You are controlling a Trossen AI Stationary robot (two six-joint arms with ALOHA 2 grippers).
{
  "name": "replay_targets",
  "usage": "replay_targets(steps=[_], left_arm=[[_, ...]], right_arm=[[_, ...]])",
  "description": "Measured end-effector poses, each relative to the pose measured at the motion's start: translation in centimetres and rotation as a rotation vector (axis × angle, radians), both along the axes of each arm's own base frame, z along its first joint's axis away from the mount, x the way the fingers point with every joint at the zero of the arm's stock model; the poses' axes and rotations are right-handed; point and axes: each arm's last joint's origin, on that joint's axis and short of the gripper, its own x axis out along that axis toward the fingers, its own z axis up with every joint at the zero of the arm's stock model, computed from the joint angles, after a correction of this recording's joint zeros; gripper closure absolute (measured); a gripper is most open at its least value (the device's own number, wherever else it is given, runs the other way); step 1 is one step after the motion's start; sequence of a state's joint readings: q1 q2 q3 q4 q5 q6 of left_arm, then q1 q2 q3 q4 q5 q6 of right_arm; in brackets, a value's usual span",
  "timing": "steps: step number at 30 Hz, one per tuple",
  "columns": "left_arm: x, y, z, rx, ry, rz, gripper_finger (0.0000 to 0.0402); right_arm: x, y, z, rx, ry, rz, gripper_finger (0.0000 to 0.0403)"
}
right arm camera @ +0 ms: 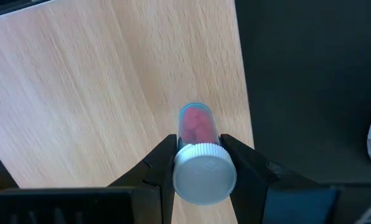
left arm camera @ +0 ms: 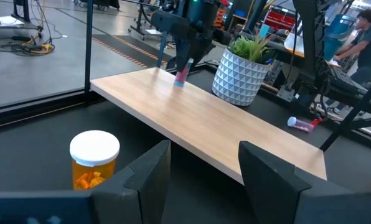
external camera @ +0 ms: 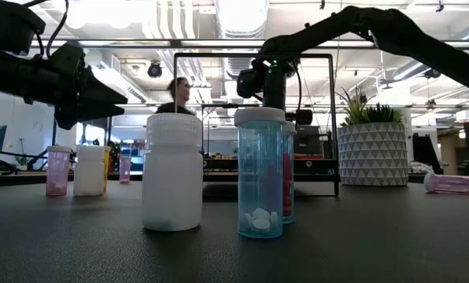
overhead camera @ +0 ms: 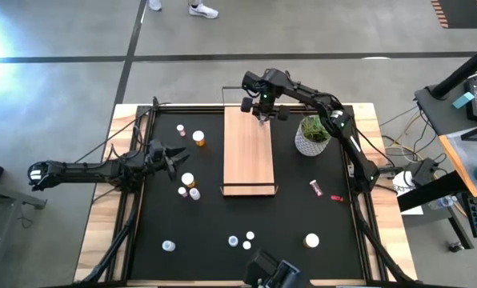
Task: Pick and place medicine bottles onto shelf by color
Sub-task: Put the top blue pill bottle on the shelf, then put the top blue pill bottle on the shelf aligned with the blue pill bottle
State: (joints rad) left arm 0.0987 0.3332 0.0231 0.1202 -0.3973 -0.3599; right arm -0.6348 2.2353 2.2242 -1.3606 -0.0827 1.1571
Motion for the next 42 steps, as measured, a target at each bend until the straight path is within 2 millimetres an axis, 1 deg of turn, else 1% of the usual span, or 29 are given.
replay_targets(steps=[14, 18, 26, 34, 38, 42], left_arm=[[0.0, 0.0, 0.0, 0.0, -0.001, 0.0, 0.0228], [0.0, 0.0, 0.0, 0.0, -0.001, 0.0, 0.0228], [0.0, 0.0, 0.0, 0.0, 0.0, 0.0, 0.0228], [0.0, 0.0, 0.0, 0.0, 0.0, 0.0, 0.0228], [0.0, 0.0, 0.0, 0.0, 0.0, 0.0, 0.0228], [0.0, 0.0, 0.0, 0.0, 0.0, 0.0, 0.0228]], right_arm=[[0.0, -0.1, 0.0, -0.029, 0.005, 0.029, 0.0294], [0.0, -0.2, 0.0, -0.034, 0.01, 0.029, 0.0269], [-0.2, -0.1, 0.3, -0.034, 0.01, 0.031, 0.0202], [-1.5, 0.7, 4.1, -0.093, -0.024, 0.023, 0.0149], [-2.3, 1.7, 6.1, -0.108, -0.023, 0.03, 0.0132], [-3.1, 3.2, 7.7, -0.093, 0.003, 0.047, 0.0124]])
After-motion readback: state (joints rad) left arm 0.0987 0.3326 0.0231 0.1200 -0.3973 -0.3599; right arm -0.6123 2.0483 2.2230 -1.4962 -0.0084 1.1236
